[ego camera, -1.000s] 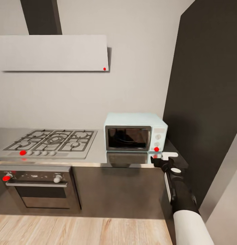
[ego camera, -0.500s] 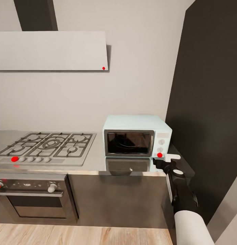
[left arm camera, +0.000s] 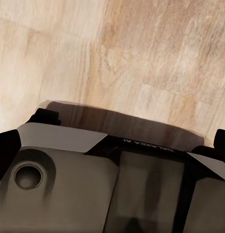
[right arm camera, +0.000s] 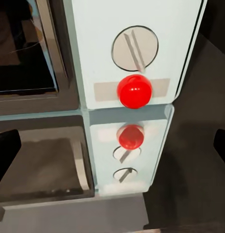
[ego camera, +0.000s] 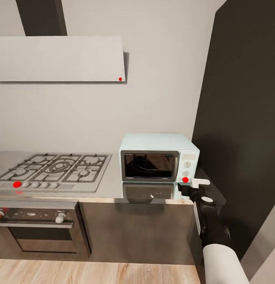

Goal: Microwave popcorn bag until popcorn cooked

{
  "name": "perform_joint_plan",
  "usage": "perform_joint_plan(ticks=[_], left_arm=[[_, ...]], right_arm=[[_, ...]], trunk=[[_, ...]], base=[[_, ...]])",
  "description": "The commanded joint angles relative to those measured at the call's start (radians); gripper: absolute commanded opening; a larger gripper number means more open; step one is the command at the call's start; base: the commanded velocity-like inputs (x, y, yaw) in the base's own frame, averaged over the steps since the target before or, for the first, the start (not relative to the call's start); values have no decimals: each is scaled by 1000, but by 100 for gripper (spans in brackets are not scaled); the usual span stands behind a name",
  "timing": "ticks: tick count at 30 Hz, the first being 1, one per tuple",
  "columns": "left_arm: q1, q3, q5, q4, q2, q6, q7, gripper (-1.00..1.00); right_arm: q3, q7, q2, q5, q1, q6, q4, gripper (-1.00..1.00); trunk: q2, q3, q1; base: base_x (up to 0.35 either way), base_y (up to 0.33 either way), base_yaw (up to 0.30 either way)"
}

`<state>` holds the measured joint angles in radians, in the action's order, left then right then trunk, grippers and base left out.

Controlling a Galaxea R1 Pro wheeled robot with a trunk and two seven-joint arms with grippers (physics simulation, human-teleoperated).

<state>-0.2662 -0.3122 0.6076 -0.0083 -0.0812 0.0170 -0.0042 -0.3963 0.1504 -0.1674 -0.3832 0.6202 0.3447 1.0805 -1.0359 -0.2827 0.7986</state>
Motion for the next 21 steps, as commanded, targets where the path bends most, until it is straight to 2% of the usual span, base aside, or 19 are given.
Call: perform_joint_plan(ticks=[1, 2, 21], left_arm=[[-1, -8, 9, 1, 0, 2, 0, 100], [-1, -8, 9, 1, 0, 2, 0, 100], [-1, -6, 11, 1, -1, -3, 6, 100]], right_arm=[[-4, 9, -1, -11, 1, 4, 2, 100], [-4, 9, -1, -11, 1, 4, 2, -100], [-5, 17, 2, -14, 1, 16, 3, -100]], trunk=[[-1, -1, 0], [-1, -1, 0], [-1, -1, 0]], base=[[0, 0, 0], [0, 0, 0], [7, -4, 0]])
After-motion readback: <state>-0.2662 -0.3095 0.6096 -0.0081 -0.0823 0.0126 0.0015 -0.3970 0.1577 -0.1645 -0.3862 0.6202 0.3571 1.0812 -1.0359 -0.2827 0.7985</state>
